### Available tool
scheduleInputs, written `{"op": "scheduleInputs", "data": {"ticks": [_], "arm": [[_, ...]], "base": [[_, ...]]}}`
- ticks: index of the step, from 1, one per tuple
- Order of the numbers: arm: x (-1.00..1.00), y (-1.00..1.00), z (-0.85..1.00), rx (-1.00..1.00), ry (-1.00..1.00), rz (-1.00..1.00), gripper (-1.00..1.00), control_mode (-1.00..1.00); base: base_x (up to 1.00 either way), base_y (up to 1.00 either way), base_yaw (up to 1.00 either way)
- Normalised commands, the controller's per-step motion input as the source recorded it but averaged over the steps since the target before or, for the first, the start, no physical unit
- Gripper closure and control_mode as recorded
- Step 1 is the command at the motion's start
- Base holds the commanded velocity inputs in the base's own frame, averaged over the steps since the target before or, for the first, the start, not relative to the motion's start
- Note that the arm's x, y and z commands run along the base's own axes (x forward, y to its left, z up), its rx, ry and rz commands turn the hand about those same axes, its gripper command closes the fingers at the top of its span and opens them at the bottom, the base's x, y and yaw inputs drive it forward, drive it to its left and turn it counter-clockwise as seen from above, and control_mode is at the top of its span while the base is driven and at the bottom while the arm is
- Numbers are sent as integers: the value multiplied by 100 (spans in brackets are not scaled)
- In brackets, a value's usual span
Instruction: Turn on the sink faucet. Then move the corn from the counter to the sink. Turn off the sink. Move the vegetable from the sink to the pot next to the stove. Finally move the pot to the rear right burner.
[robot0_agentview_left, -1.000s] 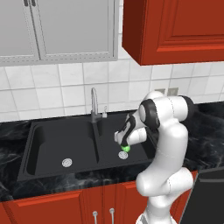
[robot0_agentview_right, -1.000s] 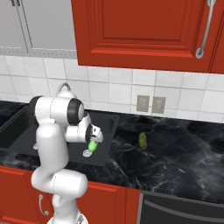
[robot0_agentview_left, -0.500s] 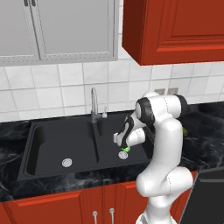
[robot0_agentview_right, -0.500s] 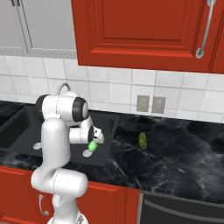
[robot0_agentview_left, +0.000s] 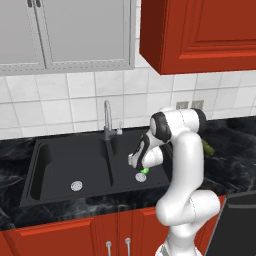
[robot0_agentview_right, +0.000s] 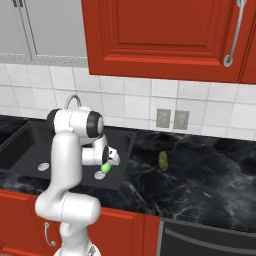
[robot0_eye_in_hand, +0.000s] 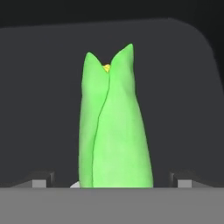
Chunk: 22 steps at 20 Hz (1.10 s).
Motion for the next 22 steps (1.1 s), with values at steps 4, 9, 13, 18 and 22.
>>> {"op": "scheduleInputs", "data": {"ticks": [4, 9, 13, 18, 22], "arm": [[19, 0, -28, 0, 0, 0, -100, -100], [9, 0, -30, 0, 0, 0, -100, -100], [10, 1, -30, 0, 0, 0, 100, -100], [3, 0, -24, 0, 5, 0, 100, -100], [0, 0, -7, 0, 1, 0, 100, -100]], "base": [[0, 0, 0], [0, 0, 0], [0, 0, 0], [0, 0, 0], [0, 0, 0]]}}
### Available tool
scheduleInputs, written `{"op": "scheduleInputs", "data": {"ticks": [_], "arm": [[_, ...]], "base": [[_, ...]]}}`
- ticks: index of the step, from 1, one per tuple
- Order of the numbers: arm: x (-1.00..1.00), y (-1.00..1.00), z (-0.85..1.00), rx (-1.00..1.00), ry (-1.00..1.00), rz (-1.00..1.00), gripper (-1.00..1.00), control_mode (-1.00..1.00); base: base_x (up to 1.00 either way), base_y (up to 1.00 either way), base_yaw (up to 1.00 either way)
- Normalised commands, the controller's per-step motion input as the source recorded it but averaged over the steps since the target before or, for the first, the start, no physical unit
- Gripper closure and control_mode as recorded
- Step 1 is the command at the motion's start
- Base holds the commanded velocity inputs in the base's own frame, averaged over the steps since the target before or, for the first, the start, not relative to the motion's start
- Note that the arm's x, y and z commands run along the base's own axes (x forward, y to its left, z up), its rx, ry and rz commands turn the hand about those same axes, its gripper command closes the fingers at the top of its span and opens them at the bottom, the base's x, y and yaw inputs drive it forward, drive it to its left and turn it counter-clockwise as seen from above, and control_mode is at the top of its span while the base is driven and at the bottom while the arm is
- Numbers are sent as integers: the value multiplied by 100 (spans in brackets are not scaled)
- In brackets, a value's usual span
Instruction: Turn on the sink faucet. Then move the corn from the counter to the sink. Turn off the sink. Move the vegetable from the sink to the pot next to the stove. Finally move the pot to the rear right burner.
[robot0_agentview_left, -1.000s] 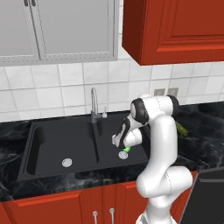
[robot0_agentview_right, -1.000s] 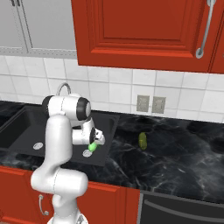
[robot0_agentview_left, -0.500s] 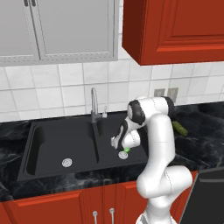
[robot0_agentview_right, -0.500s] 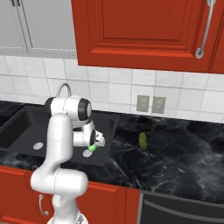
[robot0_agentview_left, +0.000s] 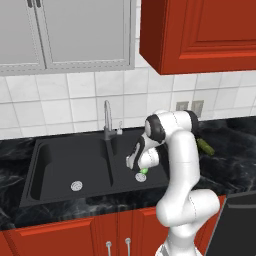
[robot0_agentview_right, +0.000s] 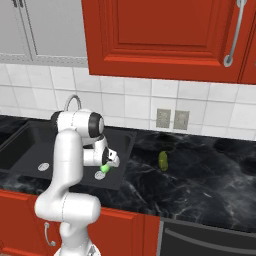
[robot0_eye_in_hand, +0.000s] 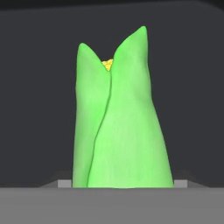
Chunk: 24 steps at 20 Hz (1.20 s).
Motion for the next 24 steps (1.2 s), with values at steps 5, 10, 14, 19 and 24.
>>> {"op": "scheduleInputs", "data": {"ticks": [5, 10, 14, 19, 24], "arm": [[0, 1, 14, -1, -1, 0, 100, -100], [-10, 0, 68, -1, 0, -3, 100, -100], [-21, 0, 81, -1, 0, -6, 100, -100], [-41, 0, 83, -3, 3, -10, 100, -100], [-43, 0, 82, -8, 16, -10, 100, -100]], "base": [[0, 0, 0], [0, 0, 0], [0, 0, 0], [0, 0, 0], [0, 0, 0]]}}
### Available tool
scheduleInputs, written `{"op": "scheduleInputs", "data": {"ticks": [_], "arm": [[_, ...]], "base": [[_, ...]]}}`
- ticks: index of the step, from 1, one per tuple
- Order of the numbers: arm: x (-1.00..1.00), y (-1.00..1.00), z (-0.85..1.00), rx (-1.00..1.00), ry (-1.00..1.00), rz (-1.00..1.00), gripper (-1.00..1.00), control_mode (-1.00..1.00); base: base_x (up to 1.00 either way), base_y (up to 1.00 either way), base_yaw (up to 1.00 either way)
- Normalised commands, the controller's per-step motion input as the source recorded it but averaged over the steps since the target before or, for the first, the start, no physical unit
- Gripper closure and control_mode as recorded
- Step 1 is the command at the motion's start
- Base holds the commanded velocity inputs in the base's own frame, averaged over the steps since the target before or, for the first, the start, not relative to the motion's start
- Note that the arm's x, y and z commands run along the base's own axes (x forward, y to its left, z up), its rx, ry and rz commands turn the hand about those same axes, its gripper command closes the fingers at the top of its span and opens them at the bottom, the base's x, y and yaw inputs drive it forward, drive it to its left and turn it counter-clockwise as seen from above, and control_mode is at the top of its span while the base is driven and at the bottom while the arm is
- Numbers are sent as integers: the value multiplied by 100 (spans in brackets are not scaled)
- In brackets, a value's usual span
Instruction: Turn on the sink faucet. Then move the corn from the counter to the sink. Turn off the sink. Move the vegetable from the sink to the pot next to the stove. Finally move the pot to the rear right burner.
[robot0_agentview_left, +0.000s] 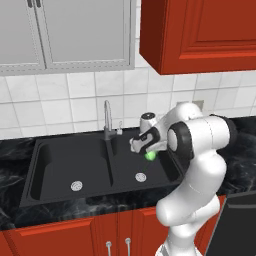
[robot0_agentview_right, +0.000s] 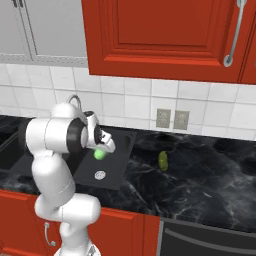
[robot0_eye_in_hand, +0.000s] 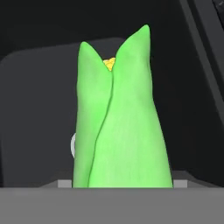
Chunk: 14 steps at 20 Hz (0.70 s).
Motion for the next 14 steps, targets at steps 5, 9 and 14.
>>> {"op": "scheduleInputs", "data": {"ticks": [5, 9, 14], "arm": [[-52, 0, 44, -4, 9, -9, 100, -100], [-68, -13, 13, 0, 0, 0, 100, -100], [-63, -15, 29, 1, 3, 0, 100, -100]], "base": [[0, 0, 0], [0, 0, 0], [0, 0, 0]]}}
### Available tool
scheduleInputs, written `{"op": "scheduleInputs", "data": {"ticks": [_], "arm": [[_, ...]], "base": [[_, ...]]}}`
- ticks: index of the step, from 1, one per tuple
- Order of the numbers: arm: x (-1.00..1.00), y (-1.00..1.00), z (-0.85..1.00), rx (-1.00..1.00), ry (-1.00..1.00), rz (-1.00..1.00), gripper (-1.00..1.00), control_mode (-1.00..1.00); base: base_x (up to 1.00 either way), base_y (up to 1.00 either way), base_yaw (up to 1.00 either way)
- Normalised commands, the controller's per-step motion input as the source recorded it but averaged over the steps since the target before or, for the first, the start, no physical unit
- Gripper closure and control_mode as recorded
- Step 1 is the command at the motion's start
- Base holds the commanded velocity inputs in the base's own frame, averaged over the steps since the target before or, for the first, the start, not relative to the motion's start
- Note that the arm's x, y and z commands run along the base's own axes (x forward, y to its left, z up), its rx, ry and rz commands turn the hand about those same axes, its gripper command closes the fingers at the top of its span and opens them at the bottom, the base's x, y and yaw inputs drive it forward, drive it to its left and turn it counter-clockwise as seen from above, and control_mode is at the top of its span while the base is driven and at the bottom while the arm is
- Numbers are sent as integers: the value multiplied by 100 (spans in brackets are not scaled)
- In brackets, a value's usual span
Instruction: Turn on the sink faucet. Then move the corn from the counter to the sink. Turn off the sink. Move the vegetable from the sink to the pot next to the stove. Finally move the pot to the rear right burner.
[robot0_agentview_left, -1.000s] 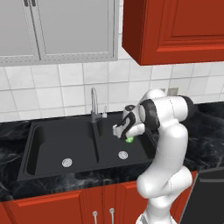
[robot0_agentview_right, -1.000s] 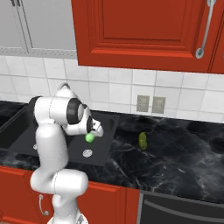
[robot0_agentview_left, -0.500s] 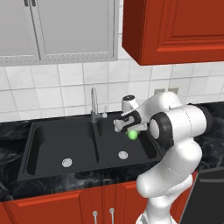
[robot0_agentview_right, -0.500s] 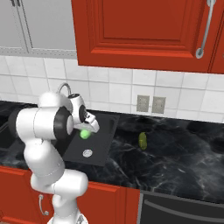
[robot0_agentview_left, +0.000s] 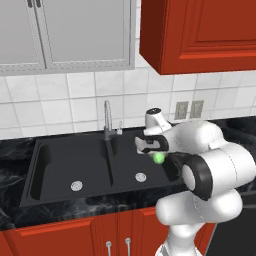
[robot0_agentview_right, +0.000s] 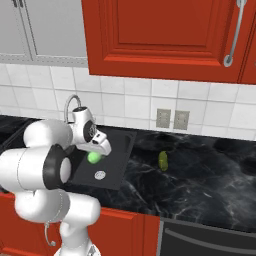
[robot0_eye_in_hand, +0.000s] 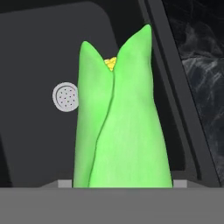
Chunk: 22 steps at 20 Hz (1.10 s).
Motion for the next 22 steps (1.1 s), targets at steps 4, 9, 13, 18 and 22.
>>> {"op": "scheduleInputs", "data": {"ticks": [4, 9, 13, 18, 22], "arm": [[-53, -13, 29, 0, 5, 0, 100, -100], [-39, -5, 40, 0, 6, 0, 100, -100], [-23, 0, 5, 0, 0, 0, 100, -100], [0, 1, 0, -1, 0, 0, 100, -100], [-4, -6, 0, 0, 0, -1, 100, -100]], "base": [[0, 0, 0], [0, 0, 0], [0, 0, 0], [0, 0, 0], [0, 0, 0]]}}
